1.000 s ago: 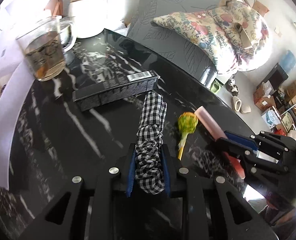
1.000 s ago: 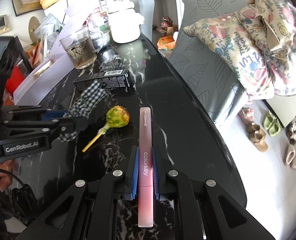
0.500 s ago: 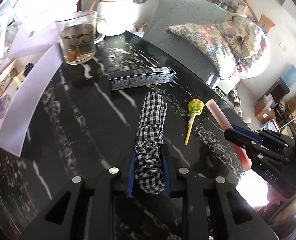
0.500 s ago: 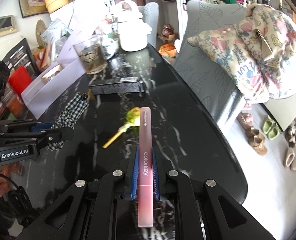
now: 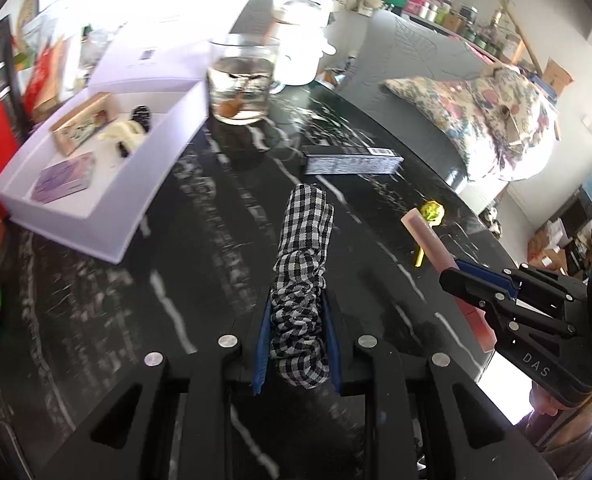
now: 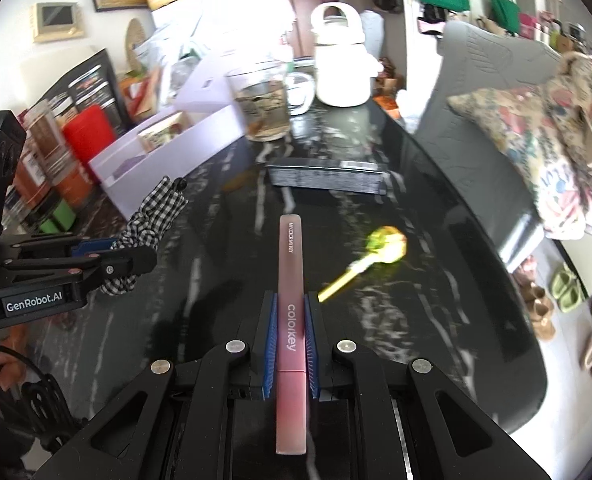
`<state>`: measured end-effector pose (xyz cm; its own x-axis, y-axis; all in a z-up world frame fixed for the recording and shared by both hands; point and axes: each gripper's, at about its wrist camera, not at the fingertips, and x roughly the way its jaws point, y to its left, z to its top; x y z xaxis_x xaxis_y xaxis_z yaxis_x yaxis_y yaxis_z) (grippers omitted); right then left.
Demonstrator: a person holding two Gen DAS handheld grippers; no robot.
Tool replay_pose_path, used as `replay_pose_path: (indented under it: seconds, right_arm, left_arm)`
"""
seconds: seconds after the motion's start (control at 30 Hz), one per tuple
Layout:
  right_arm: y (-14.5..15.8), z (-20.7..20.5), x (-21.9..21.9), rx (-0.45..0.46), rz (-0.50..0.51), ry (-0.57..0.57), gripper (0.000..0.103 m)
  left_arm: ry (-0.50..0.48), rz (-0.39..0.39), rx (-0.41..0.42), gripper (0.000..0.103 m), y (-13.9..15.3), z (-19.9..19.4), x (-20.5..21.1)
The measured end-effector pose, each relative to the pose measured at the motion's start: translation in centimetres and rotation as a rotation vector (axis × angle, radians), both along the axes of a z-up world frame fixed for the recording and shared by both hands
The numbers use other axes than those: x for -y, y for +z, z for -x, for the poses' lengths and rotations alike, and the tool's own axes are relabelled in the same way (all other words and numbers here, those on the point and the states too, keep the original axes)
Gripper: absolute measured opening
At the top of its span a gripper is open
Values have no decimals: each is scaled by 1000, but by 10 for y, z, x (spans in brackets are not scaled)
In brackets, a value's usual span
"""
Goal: Organize rigid objects
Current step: 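Carry the scrunchie with the left tool while the right tool carries the tube toward the white box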
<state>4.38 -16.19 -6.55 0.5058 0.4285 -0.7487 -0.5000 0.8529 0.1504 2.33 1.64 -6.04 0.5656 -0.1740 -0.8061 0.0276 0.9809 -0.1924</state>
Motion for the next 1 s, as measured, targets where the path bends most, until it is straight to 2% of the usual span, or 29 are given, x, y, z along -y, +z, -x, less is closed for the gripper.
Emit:
replay_pose_path:
  seconds: [0.53, 1.0]
  right_arm:
    - [12, 44, -69, 37, 3, 183, 13]
    - [21, 89, -123, 68, -8, 332, 13]
  left_arm:
    - [153, 19, 44, 23, 4, 64, -60]
    - [252, 23, 86, 23, 11, 109, -96]
